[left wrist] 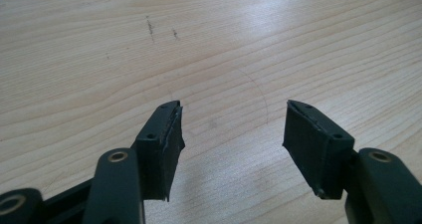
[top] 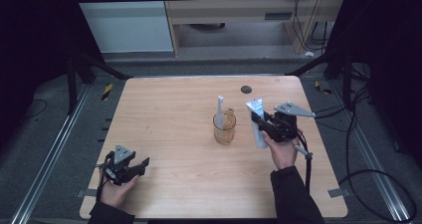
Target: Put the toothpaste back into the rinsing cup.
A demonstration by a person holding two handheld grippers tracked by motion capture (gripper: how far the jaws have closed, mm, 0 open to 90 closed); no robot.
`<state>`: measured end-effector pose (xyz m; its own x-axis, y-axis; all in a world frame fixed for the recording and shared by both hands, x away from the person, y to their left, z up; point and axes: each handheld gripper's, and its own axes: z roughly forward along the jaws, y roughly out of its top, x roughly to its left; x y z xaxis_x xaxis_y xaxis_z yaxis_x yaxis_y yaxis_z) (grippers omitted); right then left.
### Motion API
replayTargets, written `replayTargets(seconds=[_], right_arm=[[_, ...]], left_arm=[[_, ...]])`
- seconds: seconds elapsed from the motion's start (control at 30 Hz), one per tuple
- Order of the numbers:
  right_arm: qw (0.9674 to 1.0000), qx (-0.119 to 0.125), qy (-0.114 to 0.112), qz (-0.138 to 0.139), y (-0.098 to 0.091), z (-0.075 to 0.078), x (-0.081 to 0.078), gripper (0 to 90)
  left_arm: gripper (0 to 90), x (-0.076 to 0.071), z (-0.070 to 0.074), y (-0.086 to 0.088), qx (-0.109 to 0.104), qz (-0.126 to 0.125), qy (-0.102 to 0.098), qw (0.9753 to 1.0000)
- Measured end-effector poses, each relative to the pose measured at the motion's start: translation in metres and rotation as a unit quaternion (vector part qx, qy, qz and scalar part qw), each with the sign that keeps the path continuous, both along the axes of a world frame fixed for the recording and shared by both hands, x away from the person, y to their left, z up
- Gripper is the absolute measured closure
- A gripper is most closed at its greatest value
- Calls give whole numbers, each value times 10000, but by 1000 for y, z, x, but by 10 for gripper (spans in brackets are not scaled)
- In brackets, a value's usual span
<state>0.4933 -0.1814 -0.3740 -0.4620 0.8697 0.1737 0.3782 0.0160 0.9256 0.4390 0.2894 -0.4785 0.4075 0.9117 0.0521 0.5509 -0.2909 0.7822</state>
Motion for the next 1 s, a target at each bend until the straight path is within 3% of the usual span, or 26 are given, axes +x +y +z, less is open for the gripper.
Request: replayTargets(seconds=[0.3,0.5,0.83,1.0], right_arm=[[9986,334,-403,-90,13,8,13,695],[9957,485,-751,-253,23,9,26,695],[9909,762,-1048,-375,32,9,41,694],[9907,776,-1060,-345,40,6,47,695]], left_arm=[[397,0,0,0,-4,4,-1,10000],[397,0,0,1,-9,4,6,10000],[398,0,0,1,-27,18,-8,10000],[398,0,0,1,-32,19,-11,10000]])
